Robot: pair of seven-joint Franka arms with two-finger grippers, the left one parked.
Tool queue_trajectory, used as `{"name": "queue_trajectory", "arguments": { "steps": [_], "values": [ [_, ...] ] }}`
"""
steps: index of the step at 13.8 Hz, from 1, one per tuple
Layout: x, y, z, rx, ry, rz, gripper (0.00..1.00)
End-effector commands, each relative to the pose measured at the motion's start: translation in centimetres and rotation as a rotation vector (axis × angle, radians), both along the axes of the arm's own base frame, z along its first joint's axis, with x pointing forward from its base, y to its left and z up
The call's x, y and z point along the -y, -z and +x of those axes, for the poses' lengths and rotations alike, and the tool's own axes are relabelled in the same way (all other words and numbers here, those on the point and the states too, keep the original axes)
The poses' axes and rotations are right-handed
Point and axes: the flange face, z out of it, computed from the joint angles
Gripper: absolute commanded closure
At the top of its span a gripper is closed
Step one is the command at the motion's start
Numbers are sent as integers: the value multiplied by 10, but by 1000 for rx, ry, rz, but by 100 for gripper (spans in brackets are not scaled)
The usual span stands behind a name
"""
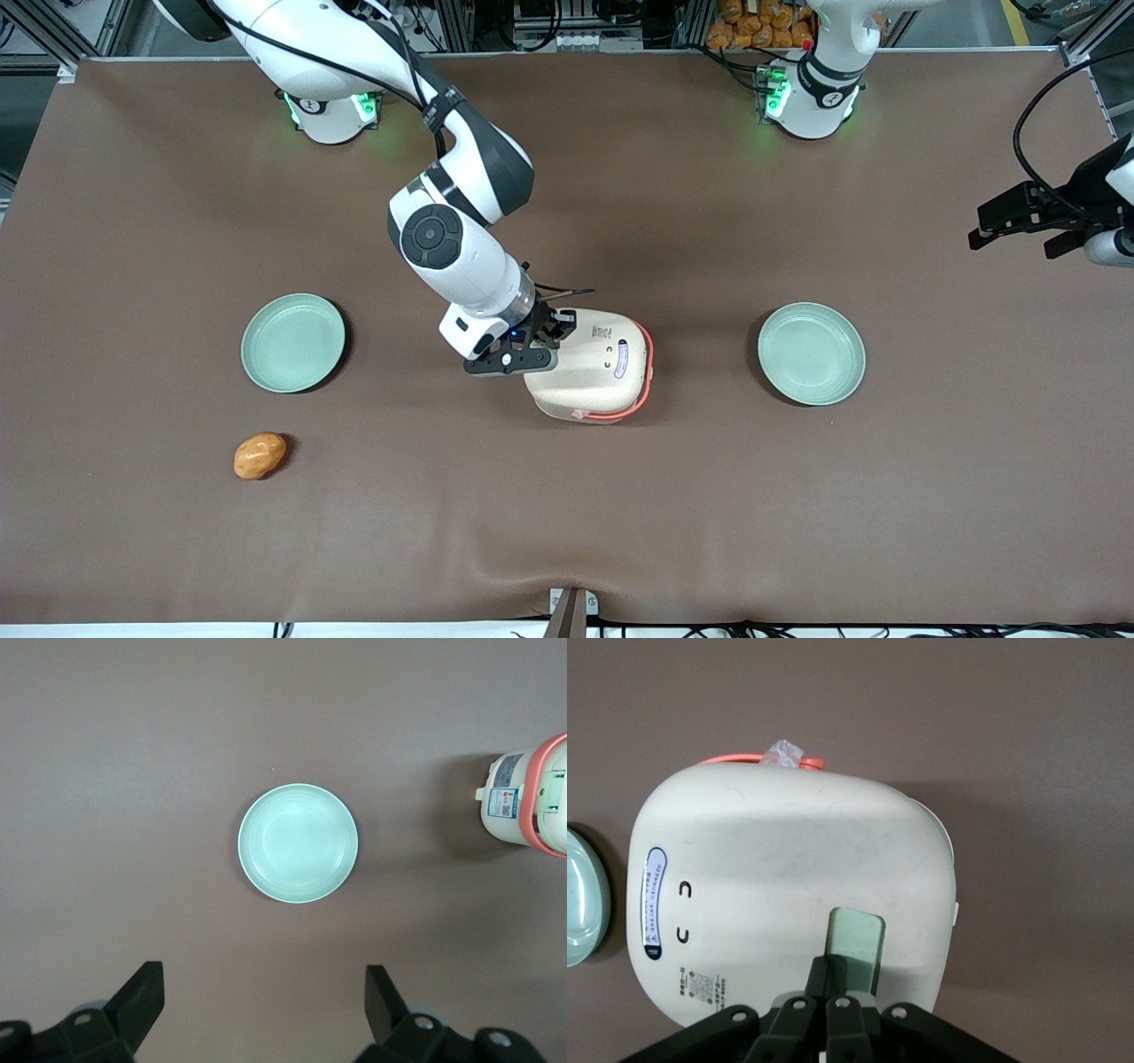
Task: Press rice cooker button with right arm
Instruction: 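Press down on the rice cooker's lid button with the right gripper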
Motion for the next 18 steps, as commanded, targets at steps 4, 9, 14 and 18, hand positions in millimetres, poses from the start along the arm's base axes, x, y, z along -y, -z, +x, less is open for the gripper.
{"name": "queue_trajectory", "arguments": {
  "steps": [4, 9, 14, 18],
  "values": [
    [6, -10, 13, 9, 23, 1, 100],
    [12, -61, 16, -18, 52, 74, 60],
    [14, -92, 8, -16, 40, 85, 33],
    [23, -110, 8, -27, 36, 79, 24]
  ]
}}
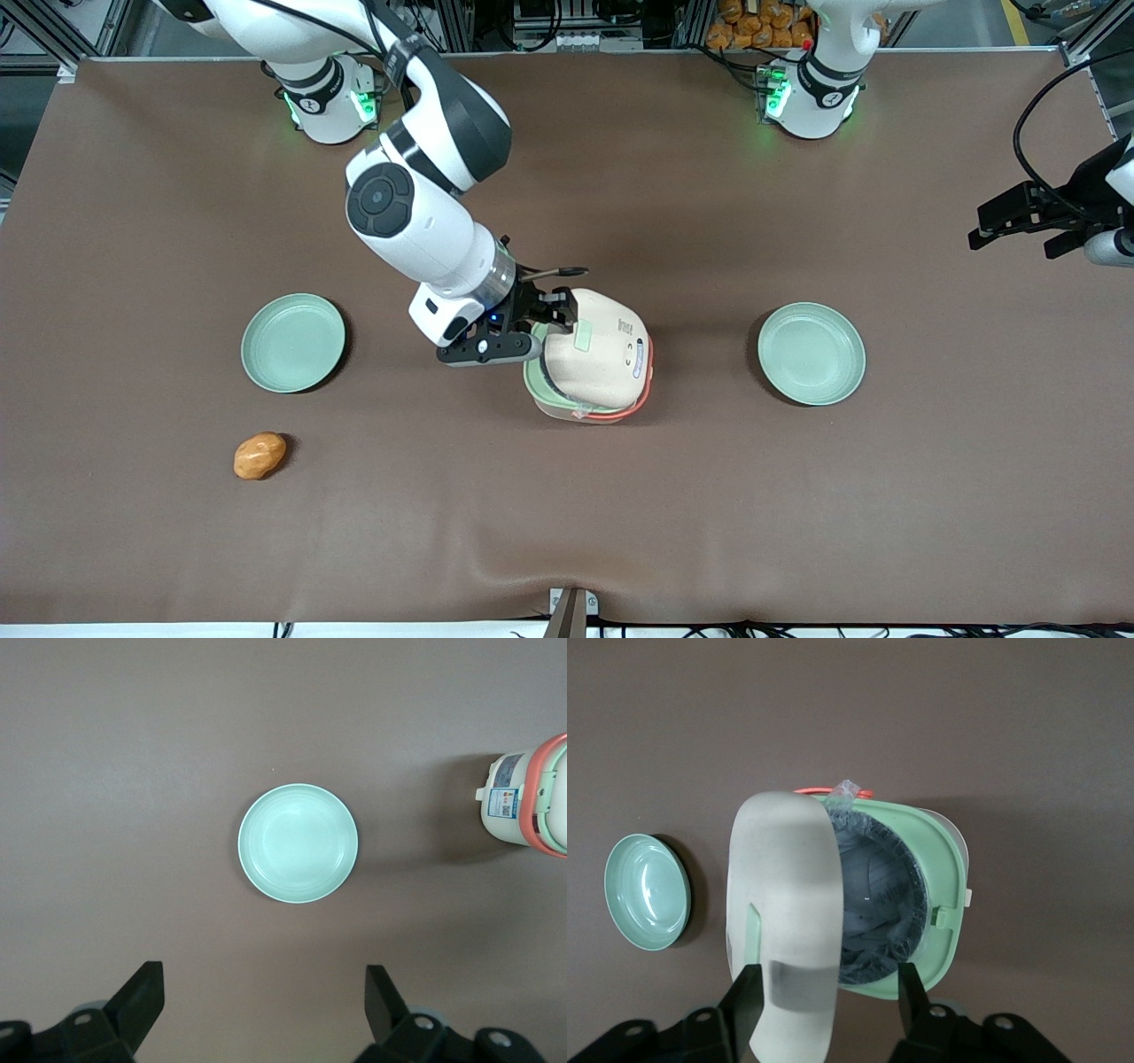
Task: Press rice cooker button with right arm
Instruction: 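Lift the right gripper away as the rice cooker lid pops open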
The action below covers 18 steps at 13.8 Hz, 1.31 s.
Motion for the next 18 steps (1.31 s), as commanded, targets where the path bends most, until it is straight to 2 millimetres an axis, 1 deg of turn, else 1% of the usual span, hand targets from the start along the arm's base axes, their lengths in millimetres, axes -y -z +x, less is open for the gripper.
{"name": "queue_trajectory", "arguments": {
  "steps": [1, 2, 3, 5, 7, 9, 11, 13, 15, 16, 18],
  "values": [
    [11, -18, 0, -18, 12, 15, 16],
    [17, -24, 1, -17, 14, 14, 10],
    [25, -32, 3, -15, 19, 13, 0],
    [44, -48, 4, -18, 25, 0, 0],
    [64, -67, -2, -41, -7, -40, 0],
    [94, -85, -8, -79, -51, -94, 0],
    [140, -105, -12, -132, -24, -124, 0],
    [198, -126, -13, -167, -4, -175, 0],
    [247, -145, -18, -176, -27, -227, 0],
    [270, -154, -20, -183, 2, -232, 0],
    [314, -162, -22, -201, 65, -264, 0]
  ]
}}
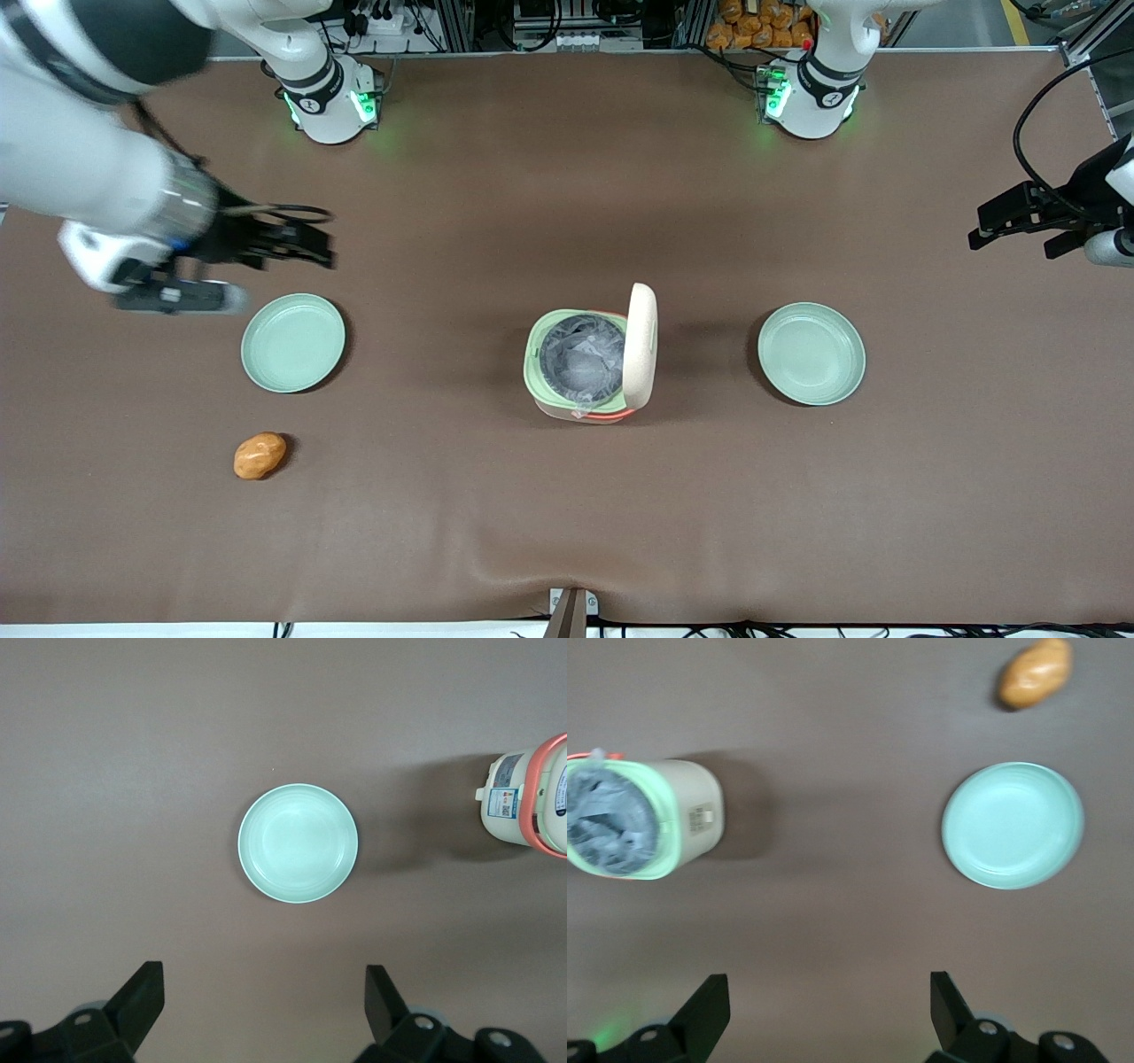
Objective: Press rice cooker button with right arm
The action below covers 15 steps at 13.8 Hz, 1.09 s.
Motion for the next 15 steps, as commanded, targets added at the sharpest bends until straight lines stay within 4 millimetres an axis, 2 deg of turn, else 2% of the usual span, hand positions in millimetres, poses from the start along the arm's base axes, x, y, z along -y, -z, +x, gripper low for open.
{"name": "queue_trajectory", "arguments": {
  "steps": [1, 3, 4, 5, 10, 11, 15],
  "values": [
    [40, -9, -16, -3, 41, -79, 0],
    [58, -15, -21, 0, -18, -165, 0],
    [71, -14, -21, -9, -45, -173, 0],
    [92, -16, -21, -15, -31, -169, 0],
    [154, -22, -24, -15, -33, -164, 0],
    [158, -21, -23, -17, -29, -164, 0],
    [153, -22, -24, -16, -31, -157, 0]
  ]
}}
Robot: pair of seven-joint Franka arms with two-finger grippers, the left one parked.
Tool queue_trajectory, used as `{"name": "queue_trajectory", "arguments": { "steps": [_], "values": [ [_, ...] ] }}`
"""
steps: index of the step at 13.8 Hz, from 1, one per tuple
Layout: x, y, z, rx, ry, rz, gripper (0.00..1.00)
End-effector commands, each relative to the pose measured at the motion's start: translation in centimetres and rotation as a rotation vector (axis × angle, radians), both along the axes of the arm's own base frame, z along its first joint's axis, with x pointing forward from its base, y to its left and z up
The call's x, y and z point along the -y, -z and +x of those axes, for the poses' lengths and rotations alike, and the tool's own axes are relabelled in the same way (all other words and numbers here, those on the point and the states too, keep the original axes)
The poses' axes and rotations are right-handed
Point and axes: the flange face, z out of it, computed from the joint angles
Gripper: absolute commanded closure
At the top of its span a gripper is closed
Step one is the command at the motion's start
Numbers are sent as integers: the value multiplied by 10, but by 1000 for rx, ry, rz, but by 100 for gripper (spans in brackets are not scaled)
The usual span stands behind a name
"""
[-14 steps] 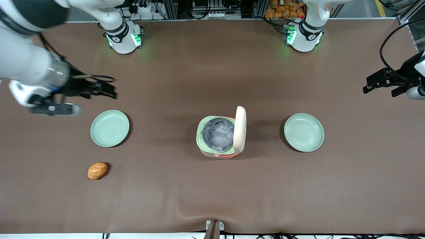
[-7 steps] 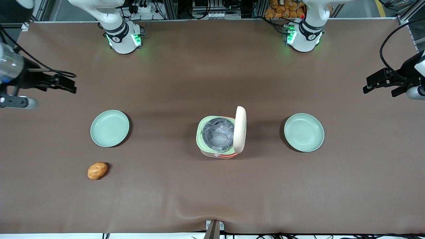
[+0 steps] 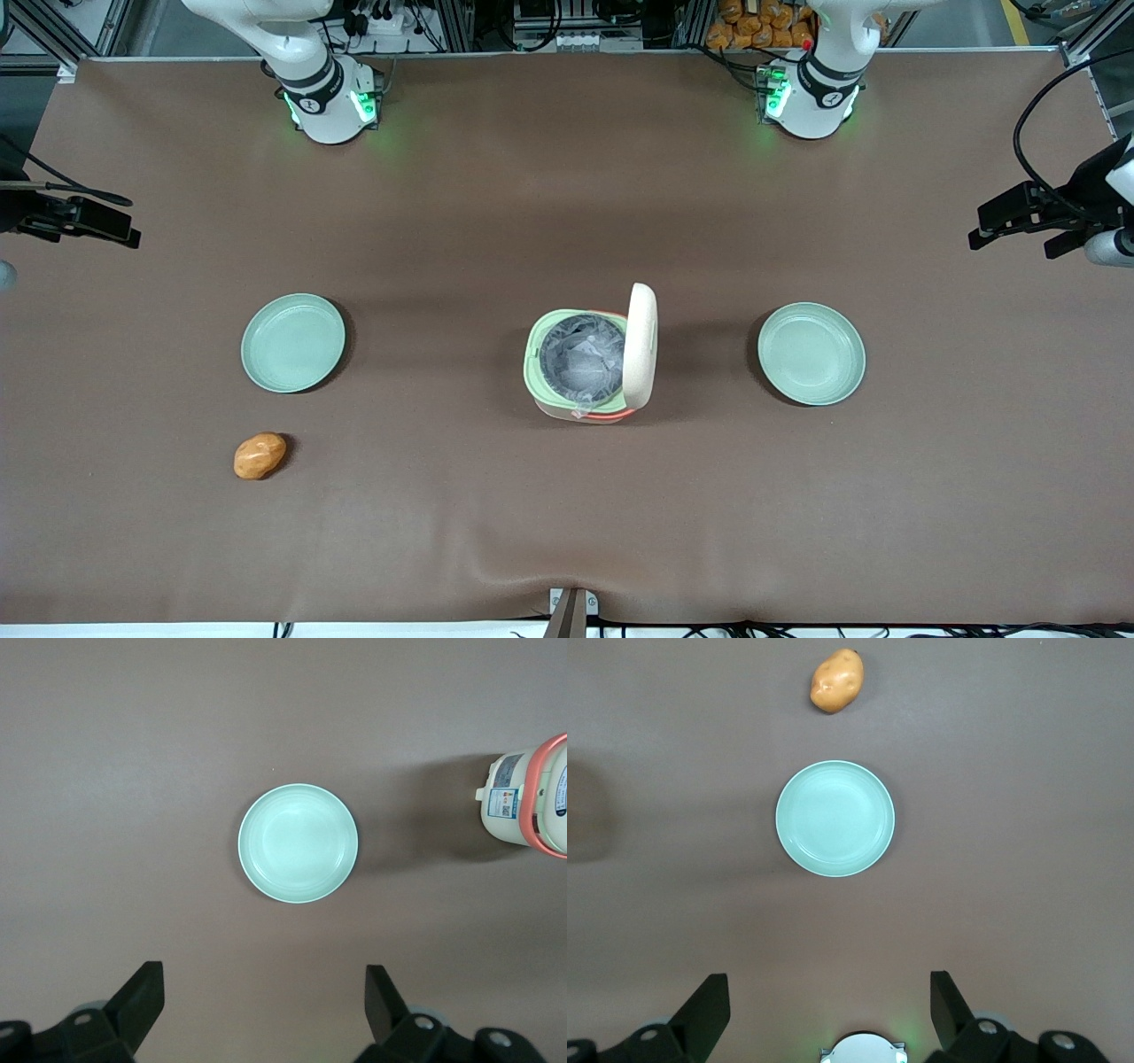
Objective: Press rice cooker button with right arm
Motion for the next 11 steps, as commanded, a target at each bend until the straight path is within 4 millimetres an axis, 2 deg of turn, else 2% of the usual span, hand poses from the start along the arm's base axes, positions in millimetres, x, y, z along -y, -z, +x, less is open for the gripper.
{"name": "queue_trajectory", "arguments": {
  "steps": [1, 11],
  "values": [
    [-2, -5, -11, -5, -9, -8, 0],
    [7, -9, -16, -14, 8, -11, 0]
  ]
}}
